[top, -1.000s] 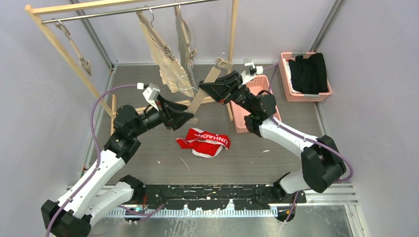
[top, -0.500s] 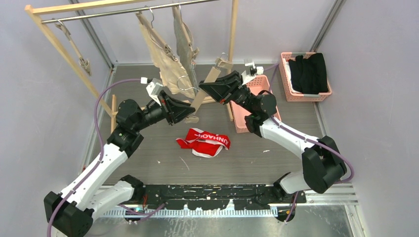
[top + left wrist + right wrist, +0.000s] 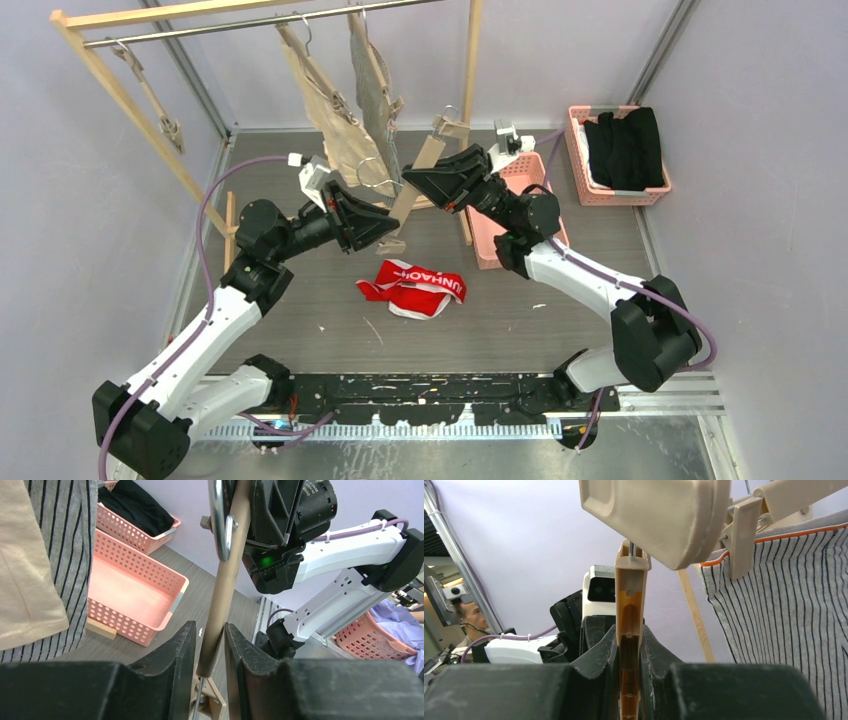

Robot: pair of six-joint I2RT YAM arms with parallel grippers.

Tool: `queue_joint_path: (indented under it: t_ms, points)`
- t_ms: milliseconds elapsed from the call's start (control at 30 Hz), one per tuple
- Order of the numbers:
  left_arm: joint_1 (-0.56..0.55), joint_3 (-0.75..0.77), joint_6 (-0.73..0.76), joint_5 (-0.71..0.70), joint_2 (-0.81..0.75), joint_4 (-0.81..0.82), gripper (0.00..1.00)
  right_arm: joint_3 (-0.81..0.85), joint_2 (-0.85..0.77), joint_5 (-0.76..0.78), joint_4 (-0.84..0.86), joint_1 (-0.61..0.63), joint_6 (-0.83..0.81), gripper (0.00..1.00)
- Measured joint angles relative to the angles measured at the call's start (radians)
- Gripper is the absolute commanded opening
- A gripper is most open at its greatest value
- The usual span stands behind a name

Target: Remove the underwear clipped to the hanger

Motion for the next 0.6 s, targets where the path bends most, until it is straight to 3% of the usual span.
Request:
queue_joint_path:
  t_ms: [100, 400, 533, 600]
  points:
    - [0.000, 0.000, -0.011, 0.000, 0.000, 0.014, 0.39, 0.000, 0.000, 0.000, 0.000, 0.007, 0.000, 0.01]
    - [0.000, -0.006, -0.020, 0.012, -0.004, 0.025, 0.26, 0.000, 0.000, 0.001, 0.000, 0.010, 0.000, 0.01]
    - [0.000, -0.020, -0.034, 0.017, -0.004, 0.037, 0.26, 0.000, 0.000, 0.005, 0.000, 0.010, 0.000, 0.01]
    - [0.000, -0.034, -0.044, 0.019, -0.004, 0.053, 0.20, 0.000, 0.000, 0.006, 0.000, 0.010, 0.000, 0.01]
